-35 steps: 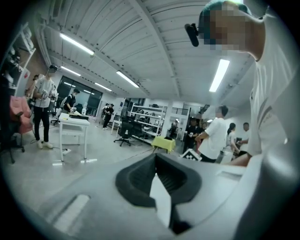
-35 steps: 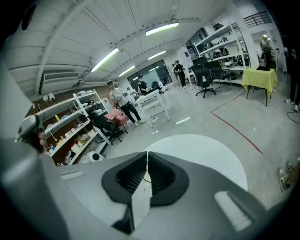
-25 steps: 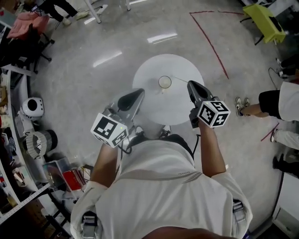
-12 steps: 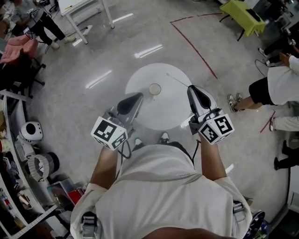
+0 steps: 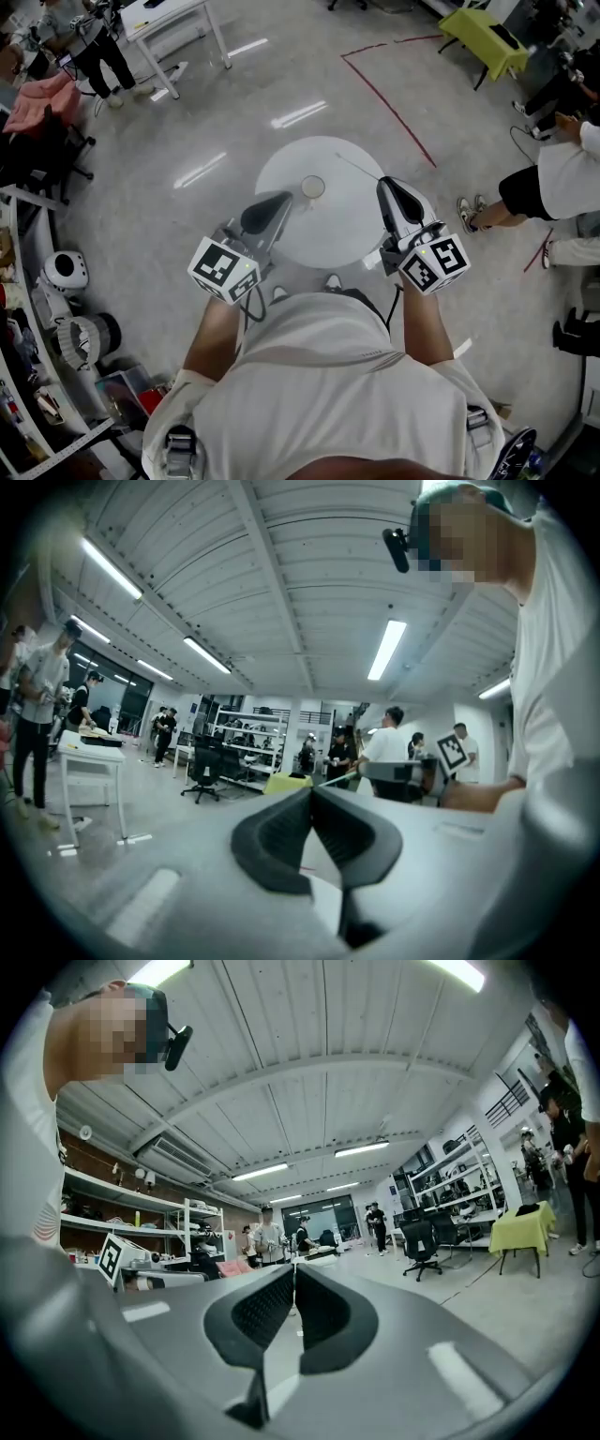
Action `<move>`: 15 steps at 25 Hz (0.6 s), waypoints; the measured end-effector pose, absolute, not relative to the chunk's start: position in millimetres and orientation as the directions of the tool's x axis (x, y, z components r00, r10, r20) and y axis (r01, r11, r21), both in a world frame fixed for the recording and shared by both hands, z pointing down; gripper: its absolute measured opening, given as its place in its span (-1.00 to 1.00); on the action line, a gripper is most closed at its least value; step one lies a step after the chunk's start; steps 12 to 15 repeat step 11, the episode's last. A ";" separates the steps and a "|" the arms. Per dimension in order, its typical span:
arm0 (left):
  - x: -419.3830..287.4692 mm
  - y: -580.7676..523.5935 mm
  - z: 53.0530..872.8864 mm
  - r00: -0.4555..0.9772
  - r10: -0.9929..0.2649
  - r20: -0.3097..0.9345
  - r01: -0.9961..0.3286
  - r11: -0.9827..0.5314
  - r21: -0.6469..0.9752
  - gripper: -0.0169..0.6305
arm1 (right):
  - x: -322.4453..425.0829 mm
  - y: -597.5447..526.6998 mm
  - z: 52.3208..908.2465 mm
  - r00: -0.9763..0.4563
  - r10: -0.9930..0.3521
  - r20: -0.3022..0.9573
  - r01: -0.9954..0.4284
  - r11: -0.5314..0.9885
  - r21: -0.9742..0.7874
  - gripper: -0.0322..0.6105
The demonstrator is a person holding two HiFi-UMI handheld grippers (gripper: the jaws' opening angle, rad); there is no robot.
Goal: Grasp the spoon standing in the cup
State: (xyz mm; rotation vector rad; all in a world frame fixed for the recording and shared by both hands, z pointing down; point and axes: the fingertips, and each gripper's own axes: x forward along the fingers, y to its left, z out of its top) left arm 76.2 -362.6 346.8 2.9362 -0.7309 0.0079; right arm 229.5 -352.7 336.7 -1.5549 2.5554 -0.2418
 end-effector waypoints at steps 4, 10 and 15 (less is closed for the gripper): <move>73.7 -361.2 346.4 0.884 -0.467 0.030 -0.468 -0.878 0.105 -0.94 | 224.1 -353.7 338.0 -0.465 -0.885 -0.034 -0.861 0.460 -0.216 -0.86; 71.5 -359.9 346.9 0.881 -0.473 0.027 -0.473 -0.875 0.104 -0.94 | 221.0 -352.5 340.6 -0.477 -0.878 -0.035 -0.853 0.472 -0.221 -0.86; 71.2 -360.1 347.2 0.880 -0.474 0.027 -0.474 -0.874 0.105 -0.94 | 220.5 -352.7 341.0 -0.478 -0.877 -0.034 -0.852 0.473 -0.222 -0.86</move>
